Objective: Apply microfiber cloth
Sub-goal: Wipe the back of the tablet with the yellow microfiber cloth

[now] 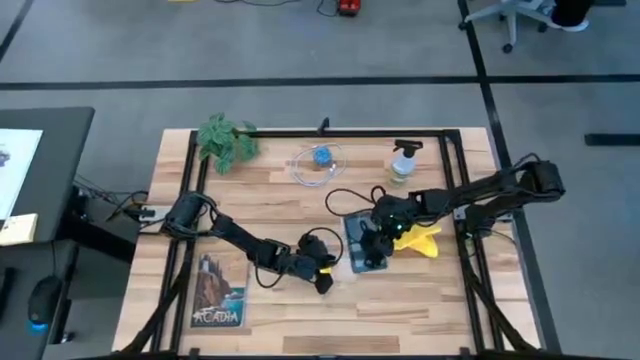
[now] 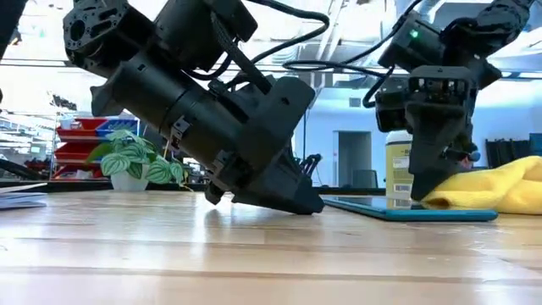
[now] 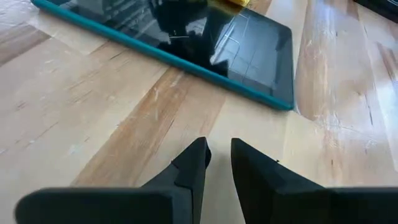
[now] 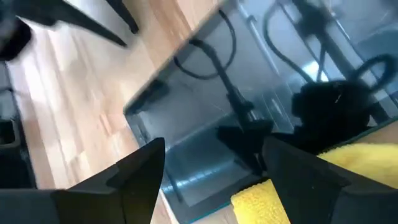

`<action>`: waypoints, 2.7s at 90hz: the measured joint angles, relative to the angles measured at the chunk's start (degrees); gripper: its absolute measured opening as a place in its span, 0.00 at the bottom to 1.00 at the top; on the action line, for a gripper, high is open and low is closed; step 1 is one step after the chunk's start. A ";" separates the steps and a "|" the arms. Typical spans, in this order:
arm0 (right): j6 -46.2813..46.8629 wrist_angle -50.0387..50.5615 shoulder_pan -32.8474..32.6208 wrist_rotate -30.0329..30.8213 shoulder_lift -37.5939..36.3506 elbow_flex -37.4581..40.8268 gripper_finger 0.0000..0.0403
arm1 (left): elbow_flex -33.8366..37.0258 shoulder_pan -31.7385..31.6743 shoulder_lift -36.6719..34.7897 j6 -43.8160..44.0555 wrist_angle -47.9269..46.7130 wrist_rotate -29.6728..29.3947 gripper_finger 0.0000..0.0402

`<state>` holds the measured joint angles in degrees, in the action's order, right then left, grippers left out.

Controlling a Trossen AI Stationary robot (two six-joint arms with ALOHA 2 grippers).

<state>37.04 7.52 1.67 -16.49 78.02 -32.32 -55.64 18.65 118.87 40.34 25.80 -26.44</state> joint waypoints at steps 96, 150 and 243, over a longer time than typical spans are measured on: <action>0.35 -14.72 9.52 -4.62 10.88 2.79 0.64 | 0.02 -5.28 0.33 1.91 3.08 -1.35 0.14; 1.98 -29.09 4.85 -9.32 15.63 2.57 0.25 | -0.03 -5.30 -0.18 1.06 0.25 -1.68 0.14; -8.49 -50.86 -6.57 10.84 0.89 11.56 0.06 | 24.12 6.19 -11.89 -11.08 43.70 -17.07 0.19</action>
<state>28.55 -43.34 -4.91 -5.65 78.91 -20.75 -31.51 24.84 106.98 29.26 69.50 -43.51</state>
